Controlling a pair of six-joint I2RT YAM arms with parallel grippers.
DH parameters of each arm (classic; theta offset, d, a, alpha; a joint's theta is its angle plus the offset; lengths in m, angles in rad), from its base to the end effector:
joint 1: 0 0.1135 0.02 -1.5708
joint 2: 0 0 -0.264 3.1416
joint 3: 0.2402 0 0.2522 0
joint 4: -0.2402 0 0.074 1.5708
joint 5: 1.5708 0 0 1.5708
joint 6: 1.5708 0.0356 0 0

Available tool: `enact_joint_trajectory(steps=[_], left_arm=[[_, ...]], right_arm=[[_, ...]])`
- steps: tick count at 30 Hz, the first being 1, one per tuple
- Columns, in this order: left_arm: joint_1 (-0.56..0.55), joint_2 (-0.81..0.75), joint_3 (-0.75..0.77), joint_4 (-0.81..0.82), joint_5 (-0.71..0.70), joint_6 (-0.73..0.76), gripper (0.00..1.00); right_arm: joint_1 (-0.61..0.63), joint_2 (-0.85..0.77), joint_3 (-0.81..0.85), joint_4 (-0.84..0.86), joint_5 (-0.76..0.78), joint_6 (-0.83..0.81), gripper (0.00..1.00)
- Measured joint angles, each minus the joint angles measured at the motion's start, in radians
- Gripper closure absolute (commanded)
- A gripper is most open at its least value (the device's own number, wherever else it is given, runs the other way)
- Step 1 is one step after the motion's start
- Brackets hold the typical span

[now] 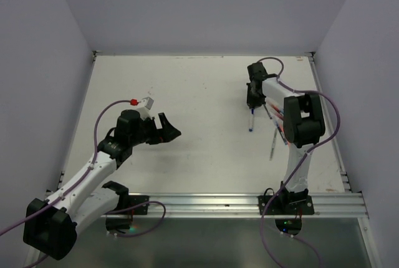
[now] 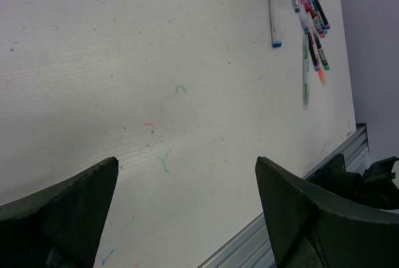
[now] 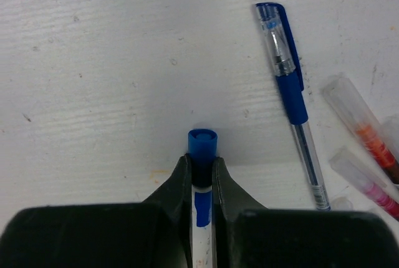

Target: Open the pen caps

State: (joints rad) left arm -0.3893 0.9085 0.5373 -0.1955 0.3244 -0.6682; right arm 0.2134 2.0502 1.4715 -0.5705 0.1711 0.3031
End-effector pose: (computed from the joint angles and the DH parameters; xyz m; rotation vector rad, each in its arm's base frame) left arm 0.1794 -0.0859 0.2309 -0.1127 2.2594 -0.9423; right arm 0.4160 0.0839 0.1645 0.1700 2.6856 -0.0761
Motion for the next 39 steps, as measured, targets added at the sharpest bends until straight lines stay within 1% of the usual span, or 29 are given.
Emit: enact_joint_trajectory(steps=[4,7,11,15,17,21,24,29,32,33,35,36,38,39], left_arm=[[0.0,-0.006,-0.003,0.033,0.04,-0.001,0.12],[0.0,-0.016,-0.035,0.131,0.1,-0.007,0.15],[0.0,-0.026,-0.072,0.229,0.124,-0.027,0.16],[0.0,-0.02,-0.076,0.281,0.117,-0.034,0.17],[0.0,-0.008,-0.076,0.309,0.118,-0.048,0.18],[0.0,0.027,-0.078,0.358,0.122,-0.074,0.2],[0.0,0.034,-0.089,0.377,0.123,-0.084,0.25],[-0.003,0.034,-0.123,0.402,0.128,-0.107,0.31],[-0.005,0.034,-0.14,0.417,0.144,-0.111,0.4],[-0.006,0.034,-0.144,0.419,0.148,-0.113,0.48],[-0.006,0.034,-0.149,0.422,0.154,-0.116,0.55],[-0.006,0.034,-0.151,0.423,0.158,-0.117,0.62],[-0.006,0.034,-0.153,0.436,0.17,-0.122,0.7],[-0.007,0.035,-0.153,0.444,0.174,-0.124,0.85]], right_arm=[[0.048,-0.006,-0.001,0.0,-0.011,0.023,1.0],[0.118,-0.054,-0.028,0.012,-0.053,0.068,1.0],[0.253,-0.221,-0.107,0.062,-0.139,0.16,1.0],[0.385,-0.417,-0.228,0.231,-0.244,0.294,1.0],[0.441,-0.468,-0.272,0.316,-0.273,0.354,1.0],[0.544,-0.473,-0.31,0.447,-0.275,0.441,1.0],[0.604,-0.473,-0.349,0.532,-0.268,0.497,1.0],[0.624,-0.473,-0.401,0.628,-0.233,0.563,1.0],[0.626,-0.476,-0.42,0.666,-0.198,0.59,1.0],[0.628,-0.48,-0.424,0.677,-0.183,0.597,1.0],[0.634,-0.489,-0.436,0.702,-0.162,0.614,1.0],[0.637,-0.495,-0.442,0.718,-0.156,0.621,1.0],[0.643,-0.505,-0.453,0.732,-0.136,0.628,1.0],[0.644,-0.506,-0.457,0.741,-0.132,0.63,1.0]])
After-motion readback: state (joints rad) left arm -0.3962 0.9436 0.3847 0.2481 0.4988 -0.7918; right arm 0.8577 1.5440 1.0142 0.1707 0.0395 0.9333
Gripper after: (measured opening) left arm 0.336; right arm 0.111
